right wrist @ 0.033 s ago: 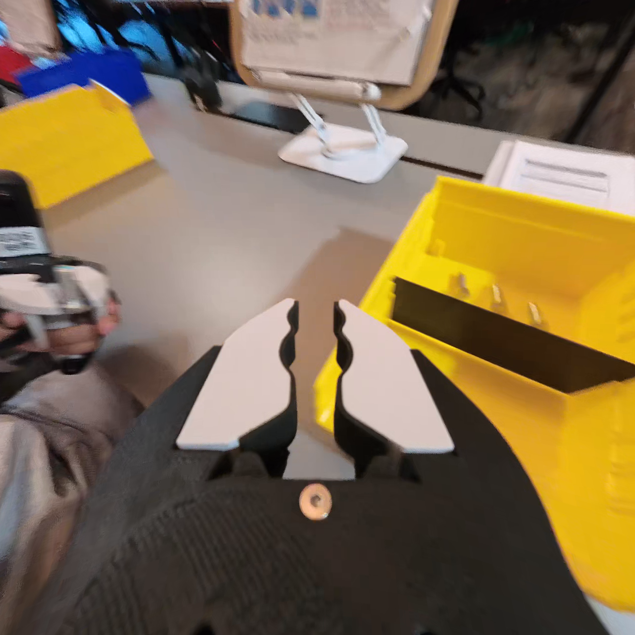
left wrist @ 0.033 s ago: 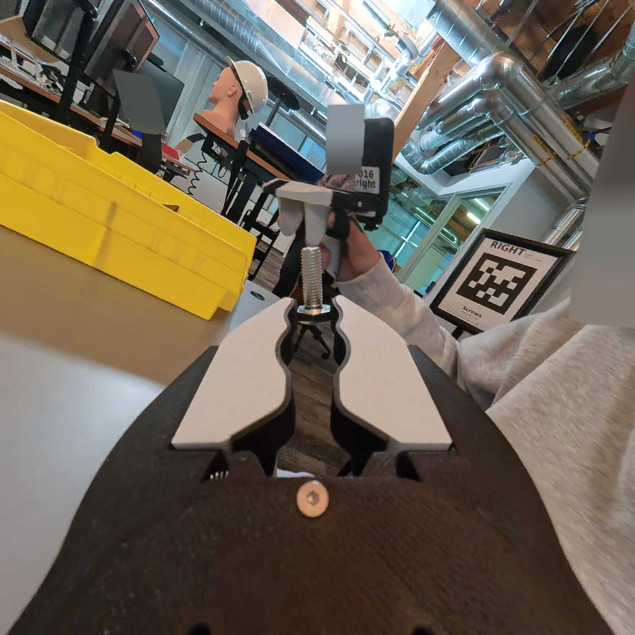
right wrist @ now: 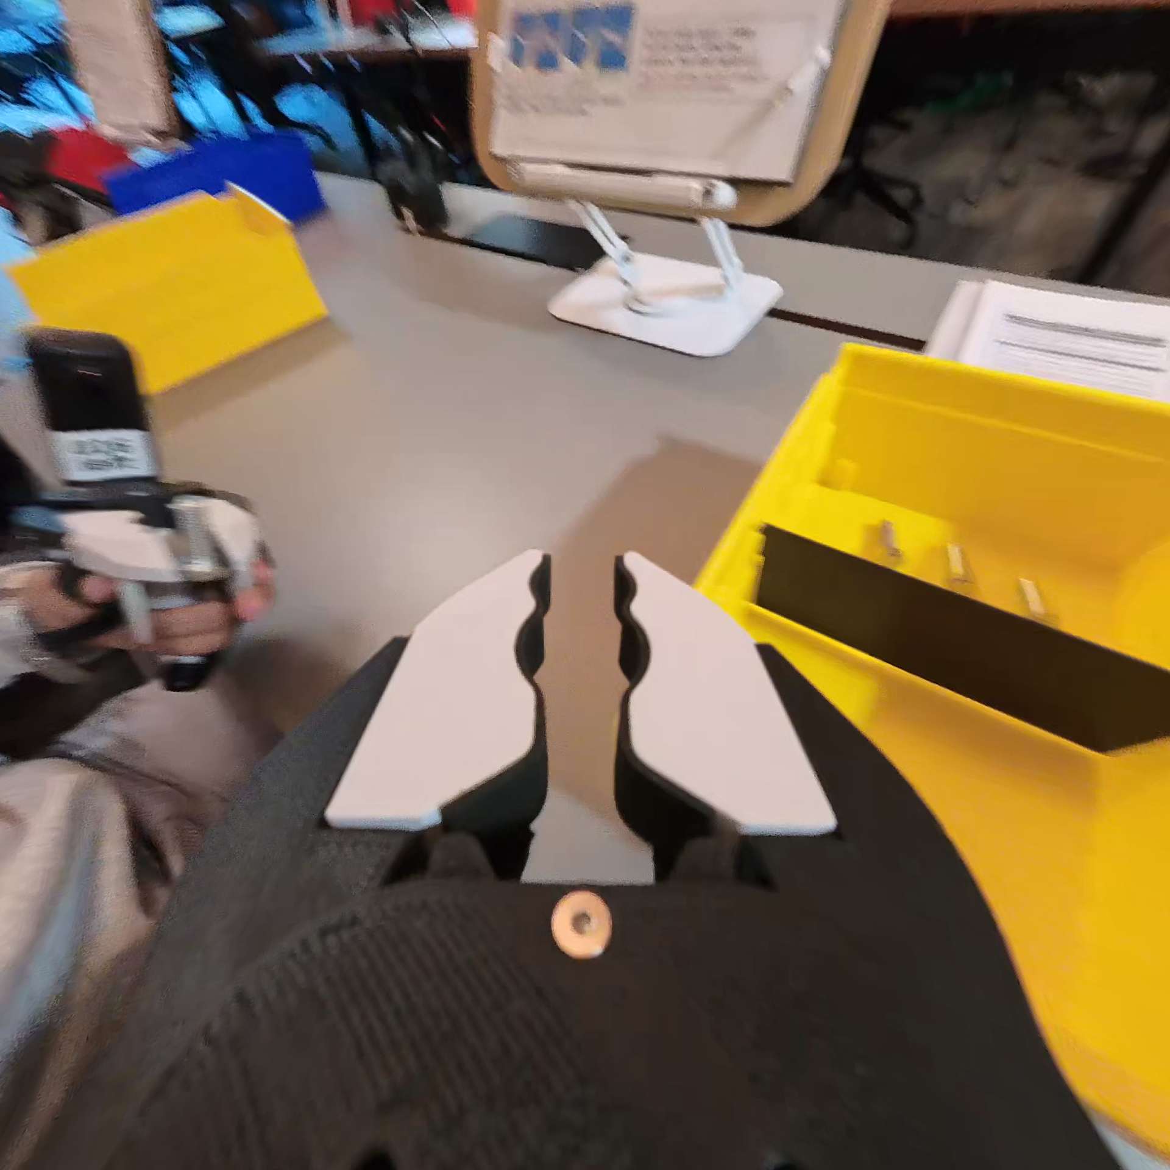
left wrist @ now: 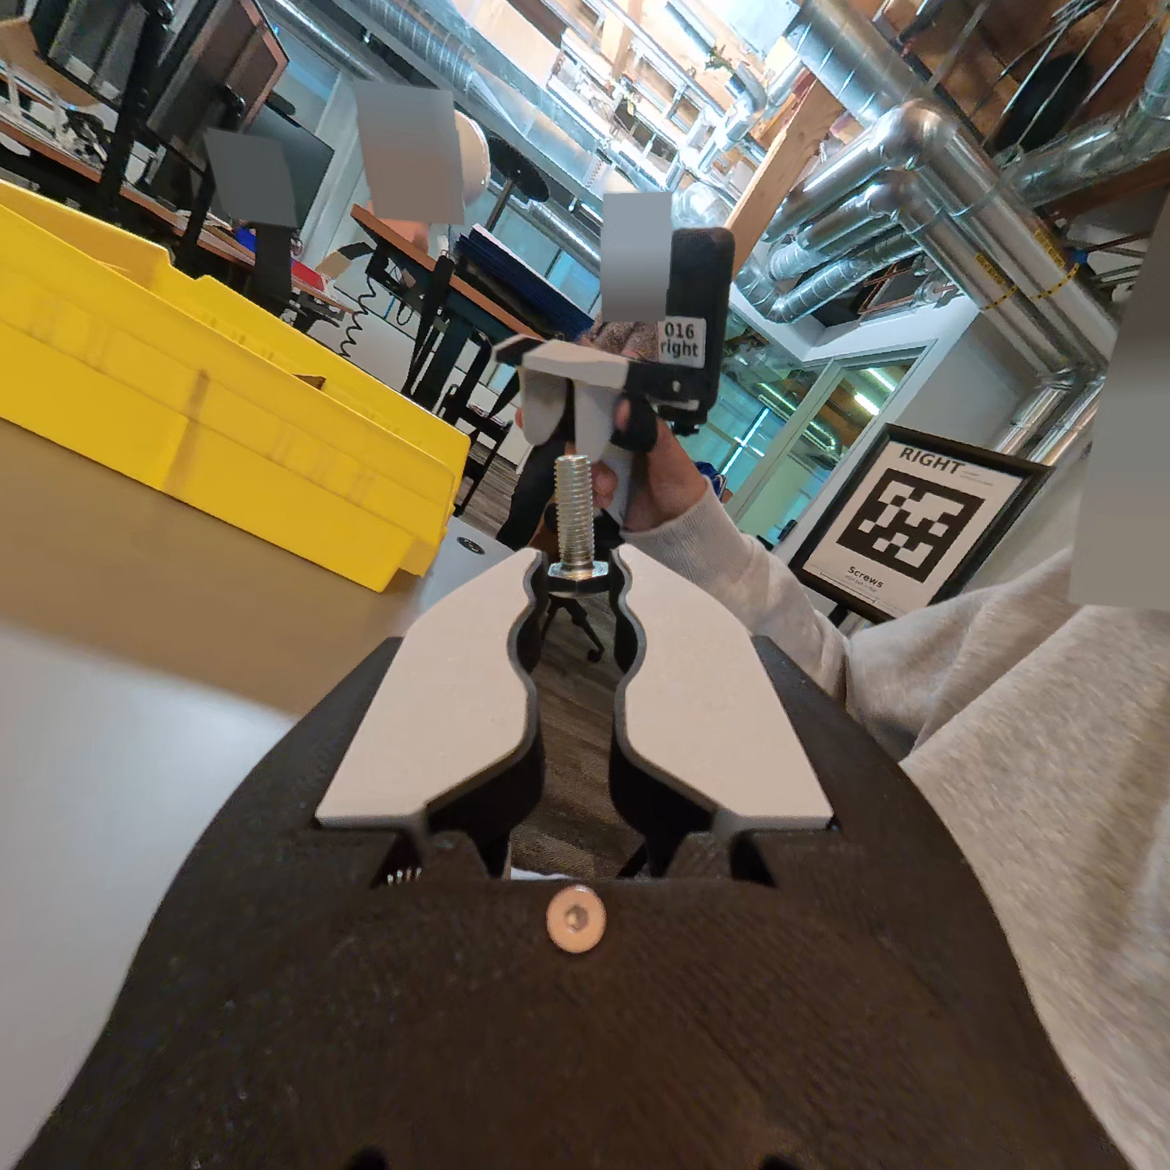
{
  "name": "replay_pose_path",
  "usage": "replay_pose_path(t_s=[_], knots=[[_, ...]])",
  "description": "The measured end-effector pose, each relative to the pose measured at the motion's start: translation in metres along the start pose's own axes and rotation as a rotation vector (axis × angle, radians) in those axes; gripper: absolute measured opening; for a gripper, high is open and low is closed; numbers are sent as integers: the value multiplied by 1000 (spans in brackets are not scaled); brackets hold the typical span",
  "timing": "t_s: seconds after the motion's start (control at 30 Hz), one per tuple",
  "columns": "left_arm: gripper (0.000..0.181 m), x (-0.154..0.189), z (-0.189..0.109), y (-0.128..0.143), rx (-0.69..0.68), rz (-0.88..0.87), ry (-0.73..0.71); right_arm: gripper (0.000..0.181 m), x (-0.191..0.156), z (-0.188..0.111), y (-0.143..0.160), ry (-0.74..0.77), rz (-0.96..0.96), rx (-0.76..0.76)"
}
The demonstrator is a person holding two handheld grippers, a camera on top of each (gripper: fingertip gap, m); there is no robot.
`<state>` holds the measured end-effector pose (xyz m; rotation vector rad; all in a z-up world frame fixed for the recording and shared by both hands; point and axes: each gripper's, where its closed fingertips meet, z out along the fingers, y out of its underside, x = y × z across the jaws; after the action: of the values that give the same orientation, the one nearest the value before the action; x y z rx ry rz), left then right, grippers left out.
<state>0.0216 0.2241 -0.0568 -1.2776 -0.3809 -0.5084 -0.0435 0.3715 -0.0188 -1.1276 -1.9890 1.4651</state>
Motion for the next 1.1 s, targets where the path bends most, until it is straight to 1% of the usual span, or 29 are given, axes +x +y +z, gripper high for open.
replay_pose_path(t_s=[0.13, 0.3, 0.47, 0.57, 0.7, 0.8, 0.83, 0.93, 1.03, 1.1], knots=[[17, -4, 18, 1, -6, -70, 54, 19, -42, 2, 6, -135, 52, 87], [17, -5, 34, 5, -17, -152, 80, 18, -75, 6, 21, -236, 120, 186], [17, -5, 39, 13, -61, -92, 48, 20, -99, 14, 25, -328, 211, 268], [17, -6, 39, 15, -75, -19, 21, 23, -112, 26, 31, -366, 206, 232], [17, -4, 35, 22, -104, 32, 13, 21, -129, 42, 40, -428, 205, 183], [18, -6, 30, 22, -108, 80, -36, 10, -135, 49, 41, -448, 197, 167], [18, -7, 28, 20, -101, 89, -53, 9, -137, 52, 41, -452, 185, 157], [34, -14, 18, 12, -53, 133, -136, 9, -138, 54, 36, -455, 147, 158], [37, -20, 6, 6, -40, 170, -214, 9, -129, 48, 16, -450, 138, 215], [37, -20, -2, 2, -29, 193, -239, 9, -108, 41, -2, -410, 152, 259]])
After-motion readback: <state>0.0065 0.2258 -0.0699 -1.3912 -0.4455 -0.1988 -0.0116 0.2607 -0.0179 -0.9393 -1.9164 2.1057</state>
